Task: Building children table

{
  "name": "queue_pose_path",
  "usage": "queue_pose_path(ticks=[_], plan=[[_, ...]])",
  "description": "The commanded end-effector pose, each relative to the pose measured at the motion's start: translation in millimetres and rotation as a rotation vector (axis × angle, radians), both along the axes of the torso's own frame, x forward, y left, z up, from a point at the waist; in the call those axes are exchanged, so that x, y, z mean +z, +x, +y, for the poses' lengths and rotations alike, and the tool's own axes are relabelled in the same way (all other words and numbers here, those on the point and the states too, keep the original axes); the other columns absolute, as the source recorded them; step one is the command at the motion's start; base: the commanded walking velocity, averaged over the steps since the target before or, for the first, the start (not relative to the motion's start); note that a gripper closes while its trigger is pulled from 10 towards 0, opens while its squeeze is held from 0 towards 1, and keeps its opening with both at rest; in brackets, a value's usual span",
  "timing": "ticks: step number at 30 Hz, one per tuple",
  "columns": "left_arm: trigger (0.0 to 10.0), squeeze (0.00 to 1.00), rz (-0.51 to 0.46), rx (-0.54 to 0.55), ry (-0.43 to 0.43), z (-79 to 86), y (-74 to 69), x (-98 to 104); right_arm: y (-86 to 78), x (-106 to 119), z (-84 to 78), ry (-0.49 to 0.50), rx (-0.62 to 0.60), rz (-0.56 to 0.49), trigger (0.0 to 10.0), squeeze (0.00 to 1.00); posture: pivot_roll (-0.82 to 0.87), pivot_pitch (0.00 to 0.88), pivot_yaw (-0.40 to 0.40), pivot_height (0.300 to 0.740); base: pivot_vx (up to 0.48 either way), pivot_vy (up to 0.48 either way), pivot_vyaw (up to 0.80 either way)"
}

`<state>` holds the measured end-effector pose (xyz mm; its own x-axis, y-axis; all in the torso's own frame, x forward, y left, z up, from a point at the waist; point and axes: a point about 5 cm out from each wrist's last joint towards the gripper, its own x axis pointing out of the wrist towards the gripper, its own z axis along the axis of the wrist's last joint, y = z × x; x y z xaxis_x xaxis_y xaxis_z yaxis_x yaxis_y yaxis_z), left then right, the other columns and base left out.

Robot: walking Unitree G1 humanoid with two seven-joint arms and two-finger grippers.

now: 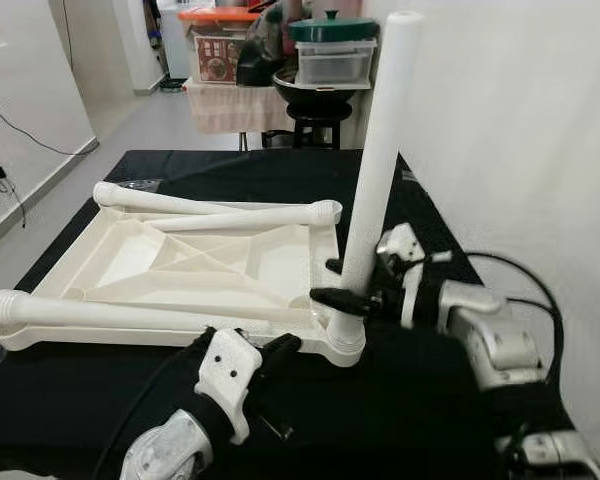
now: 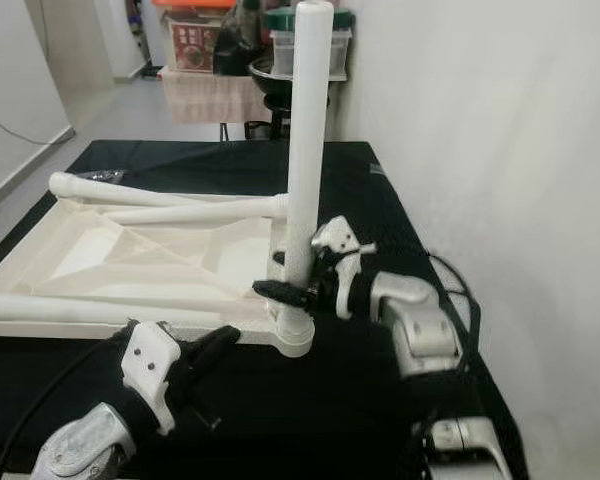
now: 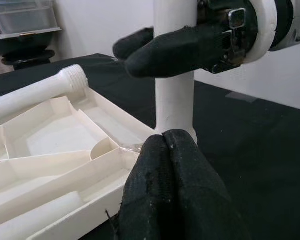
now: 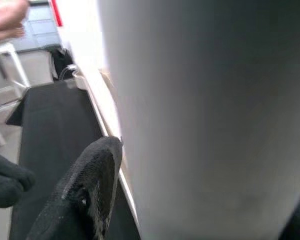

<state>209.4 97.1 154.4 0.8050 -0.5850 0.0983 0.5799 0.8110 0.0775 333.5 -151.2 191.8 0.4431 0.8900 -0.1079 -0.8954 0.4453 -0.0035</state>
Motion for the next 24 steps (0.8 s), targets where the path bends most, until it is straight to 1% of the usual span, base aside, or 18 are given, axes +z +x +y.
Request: queue_pose_path(ticks=[1,3,7,9,10,13,14,15,16,17,18,19,22,23,24], plan=[[10.0,0.00,0.002,-0.024,-0.022,-2.9,-2.9,-1,3.7,4,-1.8,0.022,0.047,0.001,0.0,0.00,-0.03,0.000,-0.053,0.740,0.000,0.000,0.00],[10.0,0.00,-0.001,-0.028,-0.028,-3.7,-3.4,-1,6.2,6,-4.0,0.021,0.038,-0.007,0.0,0.00,-0.03,0.000,-0.054,0.740,0.000,0.000,0.00],[10.0,0.00,-0.008,-0.034,-0.038,-5.9,-4.5,0,7.9,1,-9.1,-0.023,-0.040,-0.024,0.0,0.00,-0.03,0.000,-0.064,0.740,0.000,0.000,0.00],[10.0,0.00,-0.008,-0.034,-0.038,-5.9,-4.5,0,7.9,1,-9.1,-0.023,-0.040,-0.024,0.0,0.00,-0.03,0.000,-0.064,0.740,0.000,0.000,0.00],[10.0,0.00,-0.010,-0.036,-0.042,-6.2,-4.9,1,6.0,-2,-8.3,-0.039,-0.088,-0.028,0.0,0.00,-0.03,0.000,-0.066,0.740,0.000,0.000,0.00],[10.0,0.00,-0.010,-0.036,-0.042,-6.2,-4.9,1,6.0,-2,-8.3,-0.039,-0.088,-0.028,0.0,0.00,-0.03,0.000,-0.066,0.740,0.000,0.000,0.00],[10.0,0.00,-0.012,-0.038,-0.046,-5.7,-5.7,2,4.0,-11,5.1,-0.050,-0.288,-0.004,0.0,0.00,-0.04,0.000,-0.075,0.740,0.000,0.000,0.00],[10.0,0.00,-0.012,-0.038,-0.046,-5.7,-5.7,2,4.0,-11,5.1,-0.050,-0.288,-0.004,0.0,0.00,-0.04,0.000,-0.075,0.740,0.000,0.000,0.00],[10.0,0.00,-0.016,-0.040,-0.052,-4.8,-6.1,4,-19.3,-45,38.0,-0.009,-0.486,0.097,0.0,0.00,-0.05,0.000,-0.075,0.740,0.000,0.000,0.00],[10.0,0.00,-0.016,-0.040,-0.052,-4.8,-6.1,4,-19.3,-45,38.0,-0.009,-0.486,0.097,0.0,0.00,-0.05,0.000,-0.075,0.740,0.000,0.000,0.00],[10.0,0.00,-0.020,-0.043,-0.056,-3.8,-5.7,5,-36.0,-59,57.2,-0.079,-0.587,0.129,0.0,0.00,-0.05,0.000,-0.066,0.740,0.000,0.000,0.00],[10.0,0.00,-0.022,-0.045,-0.057,-3.2,-5.3,6,-46.5,-65,68.4,-0.127,-0.632,0.137,0.0,0.00,-0.05,0.000,-0.066,0.740,0.000,0.000,0.00],[10.0,0.00,-0.022,-0.045,-0.057,-3.2,-5.3,6,-46.5,-65,68.4,-0.127,-0.632,0.137,0.0,0.00,-0.05,0.000,-0.066,0.740,0.000,0.000,0.00],[10.0,0.00,-0.022,-0.047,-0.059,-3.4,-4.9,6,-38.0,-60,60.5,-0.108,-0.687,0.116,0.0,0.00,-0.06,0.000,-0.069,0.740,0.000,0.000,0.00],[10.0,0.00,-0.020,-0.052,-0.065,-3.8,-4.2,5,-27.1,-56,52.5,-0.075,-0.715,0.111,0.0,0.00,-0.04,0.000,-0.083,0.740,0.000,0.000,0.00]])
